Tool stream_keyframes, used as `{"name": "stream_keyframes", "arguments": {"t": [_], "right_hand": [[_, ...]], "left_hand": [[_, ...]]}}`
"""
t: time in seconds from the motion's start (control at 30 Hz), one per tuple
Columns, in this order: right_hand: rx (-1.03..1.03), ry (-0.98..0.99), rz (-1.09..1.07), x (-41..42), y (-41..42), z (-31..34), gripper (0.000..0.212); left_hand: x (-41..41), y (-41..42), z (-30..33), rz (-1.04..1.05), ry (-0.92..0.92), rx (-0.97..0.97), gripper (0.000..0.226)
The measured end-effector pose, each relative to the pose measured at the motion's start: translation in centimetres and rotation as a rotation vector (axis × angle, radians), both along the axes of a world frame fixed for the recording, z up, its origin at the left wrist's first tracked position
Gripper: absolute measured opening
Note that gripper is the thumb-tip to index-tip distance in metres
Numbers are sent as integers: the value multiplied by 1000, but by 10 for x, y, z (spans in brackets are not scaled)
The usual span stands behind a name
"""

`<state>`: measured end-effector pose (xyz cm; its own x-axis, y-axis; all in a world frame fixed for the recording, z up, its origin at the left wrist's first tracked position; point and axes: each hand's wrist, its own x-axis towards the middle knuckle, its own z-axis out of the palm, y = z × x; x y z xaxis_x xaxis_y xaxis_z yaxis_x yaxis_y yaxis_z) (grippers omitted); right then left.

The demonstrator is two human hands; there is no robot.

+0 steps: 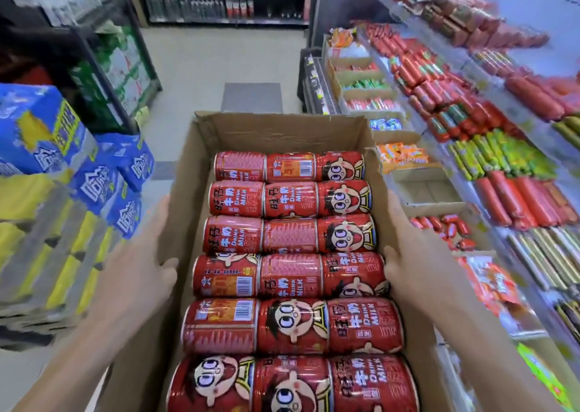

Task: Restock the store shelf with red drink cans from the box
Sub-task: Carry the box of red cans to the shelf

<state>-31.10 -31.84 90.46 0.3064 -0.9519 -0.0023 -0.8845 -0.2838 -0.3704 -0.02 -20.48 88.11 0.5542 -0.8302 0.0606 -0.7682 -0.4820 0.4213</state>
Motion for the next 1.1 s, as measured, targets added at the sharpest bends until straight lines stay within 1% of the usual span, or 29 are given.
{"name": "stream_keyframes", "arguments": {"t": [0.07, 0.13, 0.2, 0.27, 0.43, 0.6, 0.73, 0.83, 0.93, 1.1], "right_hand": [[20, 26, -5, 18, -27, 3, 95], [31, -27, -21, 35, -53, 5, 91], [17, -63, -16, 46, -82, 4, 91], [9, -50, -7, 56, -112, -1, 93], [-4, 21, -24, 83, -195, -10, 89], [23, -82, -31, 105, -304, -15, 89], [17, -52, 13, 119, -402, -9, 91], [39, -12, 22, 132, -460, -4, 91], [54, -37, 29, 146, -518, -9, 92], [103, -64, 52, 181, -617, -24, 93]], "left_hand": [[18, -29, 2, -13, -20, -2, 101], [34, -55, 4, -8, -50, 8, 102], [48, -84, 5, -3, -20, 5, 102], [58, -112, 7, -2, 9, 7, 101], [83, -189, 9, 39, 11, 44, 99], [101, -289, 7, 51, -7, 37, 98], [114, -377, 10, 85, -7, 6, 97], [122, -437, 11, 85, -29, -18, 95], [134, -494, 10, 75, -26, -21, 90], [172, -591, 2, 96, 0, 38, 87]]}}
